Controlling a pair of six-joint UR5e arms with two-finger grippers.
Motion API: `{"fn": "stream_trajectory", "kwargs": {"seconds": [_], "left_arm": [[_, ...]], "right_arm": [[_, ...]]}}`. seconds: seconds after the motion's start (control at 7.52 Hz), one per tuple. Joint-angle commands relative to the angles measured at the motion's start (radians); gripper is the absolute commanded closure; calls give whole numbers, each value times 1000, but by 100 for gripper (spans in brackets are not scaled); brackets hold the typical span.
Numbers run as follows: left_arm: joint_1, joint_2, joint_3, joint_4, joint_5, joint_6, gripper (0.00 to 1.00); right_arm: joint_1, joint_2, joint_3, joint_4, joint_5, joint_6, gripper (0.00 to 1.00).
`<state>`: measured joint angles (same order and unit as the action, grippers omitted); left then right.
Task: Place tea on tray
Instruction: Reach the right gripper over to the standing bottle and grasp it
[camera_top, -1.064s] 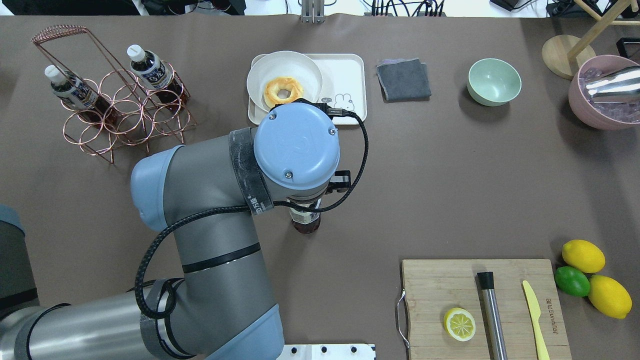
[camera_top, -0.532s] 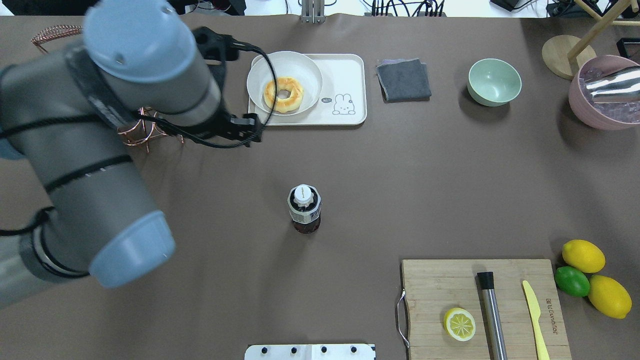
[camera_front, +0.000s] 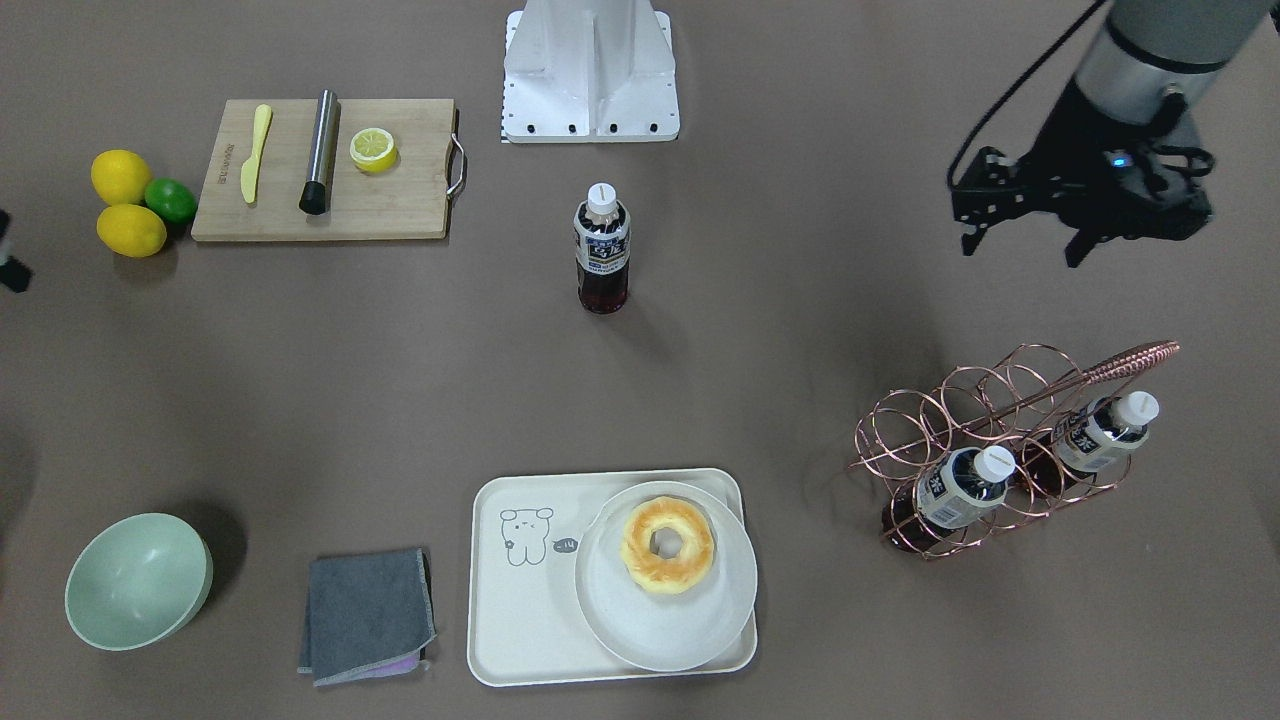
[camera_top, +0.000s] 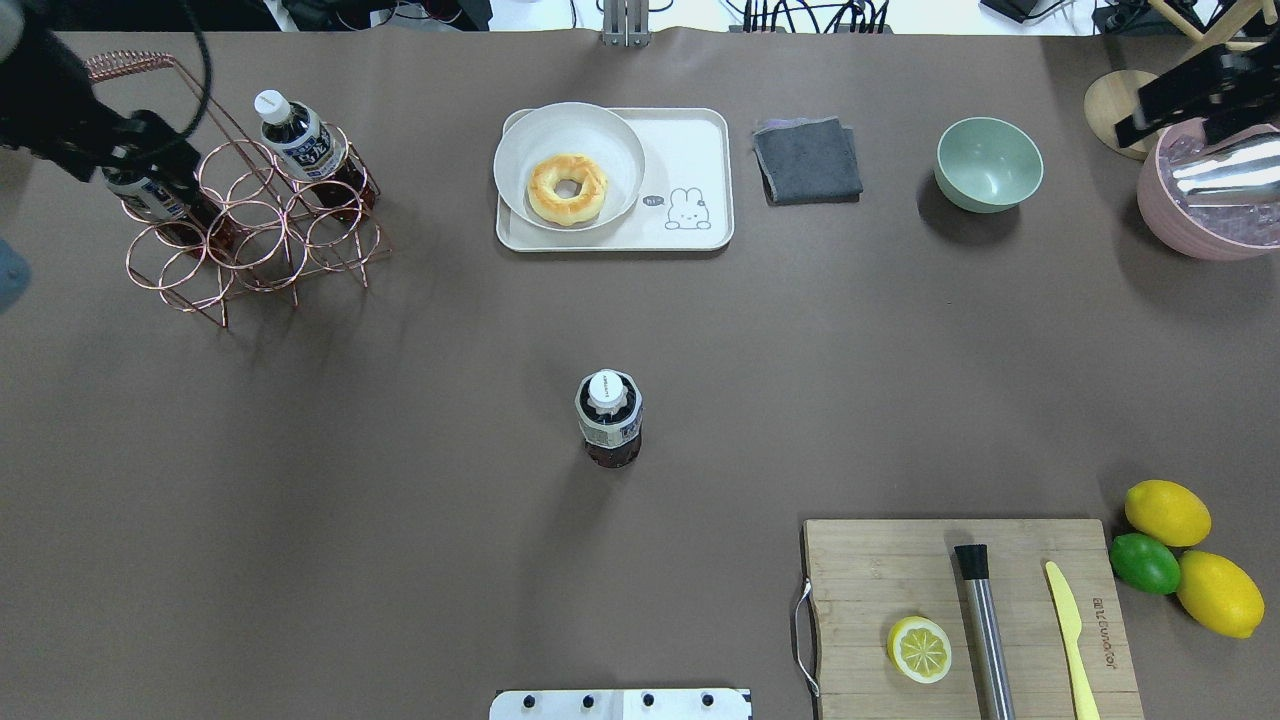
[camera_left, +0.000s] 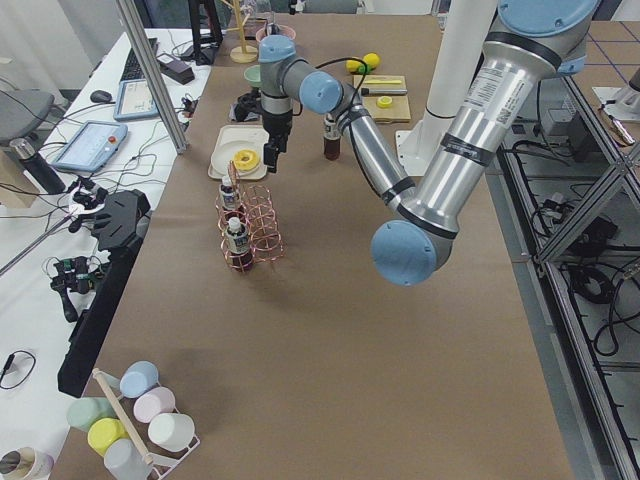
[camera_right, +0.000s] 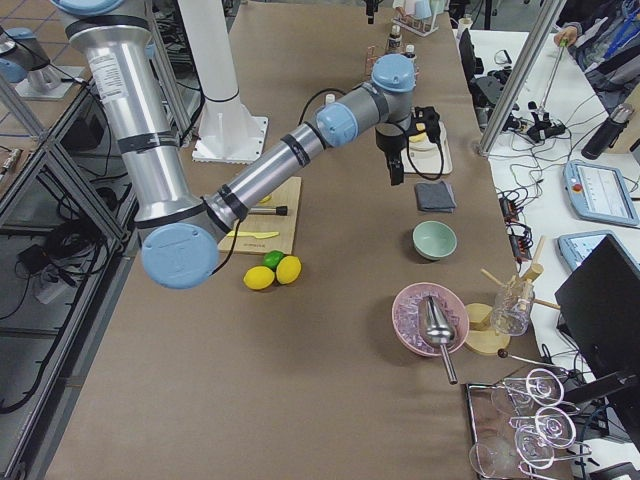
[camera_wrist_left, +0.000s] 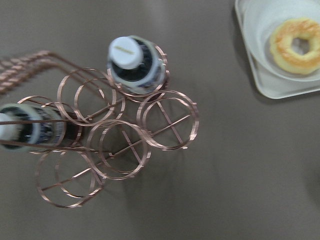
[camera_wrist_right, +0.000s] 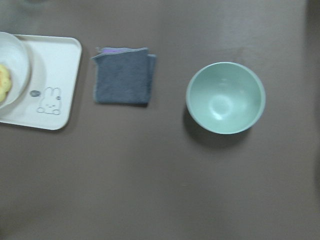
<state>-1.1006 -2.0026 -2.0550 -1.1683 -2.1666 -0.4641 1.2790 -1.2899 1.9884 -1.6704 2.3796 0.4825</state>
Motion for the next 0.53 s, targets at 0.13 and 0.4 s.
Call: {"fn": "stream_trajectory", "kwargs": {"seconds": [0.13, 0.4], "left_arm": [[-298, 214, 112, -101, -128, 416, 3], [-375, 272, 212, -196, -211, 551, 3]], "right_arm": [[-381, 257, 56, -56, -189, 472, 0], [-554, 426, 56, -228, -328, 632, 0]]}}
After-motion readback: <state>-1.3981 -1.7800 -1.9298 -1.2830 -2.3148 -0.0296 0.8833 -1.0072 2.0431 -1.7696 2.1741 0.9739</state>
